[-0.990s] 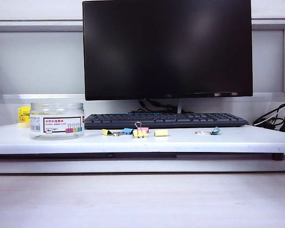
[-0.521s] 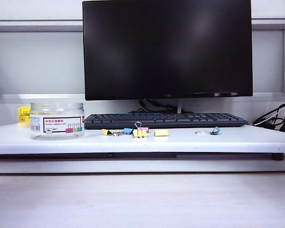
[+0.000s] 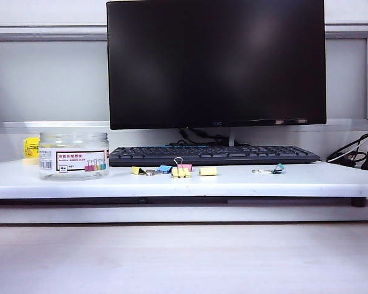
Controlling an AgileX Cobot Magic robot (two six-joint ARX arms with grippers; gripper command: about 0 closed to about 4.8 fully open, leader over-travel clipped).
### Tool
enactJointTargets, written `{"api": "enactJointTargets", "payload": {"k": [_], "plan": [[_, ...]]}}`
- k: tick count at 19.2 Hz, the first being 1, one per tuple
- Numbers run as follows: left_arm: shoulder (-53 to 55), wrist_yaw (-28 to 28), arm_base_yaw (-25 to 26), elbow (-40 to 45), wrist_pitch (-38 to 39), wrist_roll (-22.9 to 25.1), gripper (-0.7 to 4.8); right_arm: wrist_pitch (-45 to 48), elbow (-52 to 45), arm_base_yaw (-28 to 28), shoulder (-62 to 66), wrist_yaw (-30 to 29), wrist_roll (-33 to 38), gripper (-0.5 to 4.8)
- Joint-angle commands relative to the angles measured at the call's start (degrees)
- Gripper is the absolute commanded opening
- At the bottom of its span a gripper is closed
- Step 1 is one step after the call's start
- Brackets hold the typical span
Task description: Pick up the clips with the largest number of clips of the same color on the table and place them in a round transparent plastic box.
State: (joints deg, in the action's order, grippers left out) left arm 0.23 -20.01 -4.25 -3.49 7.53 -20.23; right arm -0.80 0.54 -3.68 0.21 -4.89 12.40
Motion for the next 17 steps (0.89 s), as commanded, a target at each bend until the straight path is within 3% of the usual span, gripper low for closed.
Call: {"api": "enactJointTargets", "payload": {"k": [1, 2, 5, 9, 10, 11, 12, 13, 17], "plan": [[-0.2, -2.3, 0.2, -0.1, -0.8, -2.7, 0.27, 1.1, 0.1, -0.1, -0.1, -3.7, 0.4, 2.60], [-0.2, -5.0, 0.2, -0.1, -0.8, -2.7, 0.45, 1.1, 0.1, -0.1, -0.1, -6.4, 2.3, 2.60], [-0.2, -11.3, 0.2, -0.1, -0.8, -3.3, 1.64, 1.1, 0.1, -0.1, -0.1, -8.8, 3.1, 2.60], [-0.2, -22.0, 0.2, -0.4, -4.9, -7.4, 1.66, 1.6, 0.1, -0.2, -0.1, -12.0, 4.5, 2.60], [-0.2, -22.9, 0.2, -0.9, -6.1, -7.4, 1.68, 1.6, 0.1, -0.2, -0.1, -12.0, 4.5, 2.60], [-0.2, -22.9, 0.2, -1.8, -6.7, -6.9, 2.06, 1.6, 0.1, -0.3, -0.1, -12.0, 4.5, 2.60], [-0.2, -22.9, 0.2, -3.0, -6.8, -5.1, 2.86, 1.6, 0.1, -0.3, -0.1, -12.0, 4.5, 2.60], [-0.2, -22.4, 0.2, -4.0, -6.7, -3.7, 3.10, 1.5, 0.1, -0.3, -0.1, -12.0, 4.5, 2.61], [0.9, -22.2, 0.2, -7.4, -6.3, -2.5, 3.10, 1.5, 0.1, -0.3, -0.1, -12.3, 4.8, 2.61]]}}
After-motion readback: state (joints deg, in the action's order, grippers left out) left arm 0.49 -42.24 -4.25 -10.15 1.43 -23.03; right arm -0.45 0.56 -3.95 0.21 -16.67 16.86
